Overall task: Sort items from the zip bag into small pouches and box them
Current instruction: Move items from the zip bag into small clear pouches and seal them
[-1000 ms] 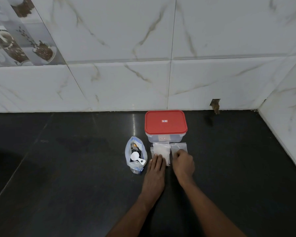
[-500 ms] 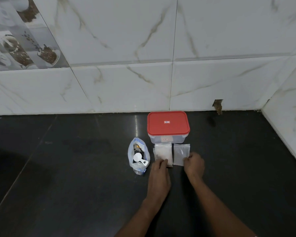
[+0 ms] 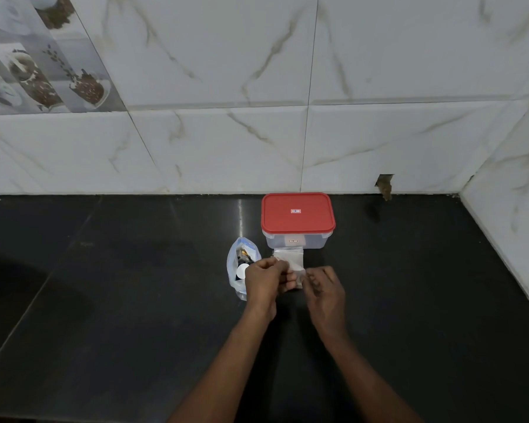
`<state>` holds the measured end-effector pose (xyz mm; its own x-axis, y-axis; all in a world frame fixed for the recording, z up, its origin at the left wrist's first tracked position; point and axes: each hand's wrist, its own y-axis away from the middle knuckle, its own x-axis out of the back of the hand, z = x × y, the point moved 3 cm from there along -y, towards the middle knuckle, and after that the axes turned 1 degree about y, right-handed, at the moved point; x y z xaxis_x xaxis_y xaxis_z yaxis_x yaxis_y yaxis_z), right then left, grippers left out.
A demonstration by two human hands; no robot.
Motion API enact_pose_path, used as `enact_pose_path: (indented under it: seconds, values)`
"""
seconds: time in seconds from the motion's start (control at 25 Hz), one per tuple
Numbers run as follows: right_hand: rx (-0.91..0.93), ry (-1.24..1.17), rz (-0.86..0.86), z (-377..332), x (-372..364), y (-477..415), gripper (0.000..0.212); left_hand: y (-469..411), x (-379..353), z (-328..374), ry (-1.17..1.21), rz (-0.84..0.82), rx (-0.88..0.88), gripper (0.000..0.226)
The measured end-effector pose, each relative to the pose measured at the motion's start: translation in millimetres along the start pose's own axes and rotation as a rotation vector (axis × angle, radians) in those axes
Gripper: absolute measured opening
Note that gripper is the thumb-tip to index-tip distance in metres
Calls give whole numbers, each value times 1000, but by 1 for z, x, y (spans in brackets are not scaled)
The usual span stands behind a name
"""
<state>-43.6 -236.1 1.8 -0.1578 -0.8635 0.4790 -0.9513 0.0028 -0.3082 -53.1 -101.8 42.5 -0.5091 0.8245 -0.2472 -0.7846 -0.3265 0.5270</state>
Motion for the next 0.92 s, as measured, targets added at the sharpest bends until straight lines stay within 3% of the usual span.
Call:
enact_pose_path:
  seconds: [0.16, 0.24, 0.32, 0.4, 0.6, 0.76, 0.92]
  values:
    - [154, 107, -111, -2, -1, 1, 13, -2, 15, 6, 24, 69, 44, 10]
    - [167, 86, -180, -3, 2, -3, 24, -6, 19, 7, -68, 111, 2, 13]
    - [3, -105, -215, -11, 8, -13, 29, -5, 20, 7, -197, 168, -67, 9]
    - [-166, -215, -262, -21, 11, -24, 16, -3, 16, 4, -330, 169, -146, 5]
    - [-335, -182, -392, -27, 7, -36, 12, 0, 5, -2, -409, 47, -194, 12]
    - [-356, -19, -398, -25, 11, -40, 10, -4, 3, 1, -534, 40, -207, 24]
    - [-183, 304, -346, -33, 10, -49, 25, -6, -10, 12, -933, 54, -312, 30]
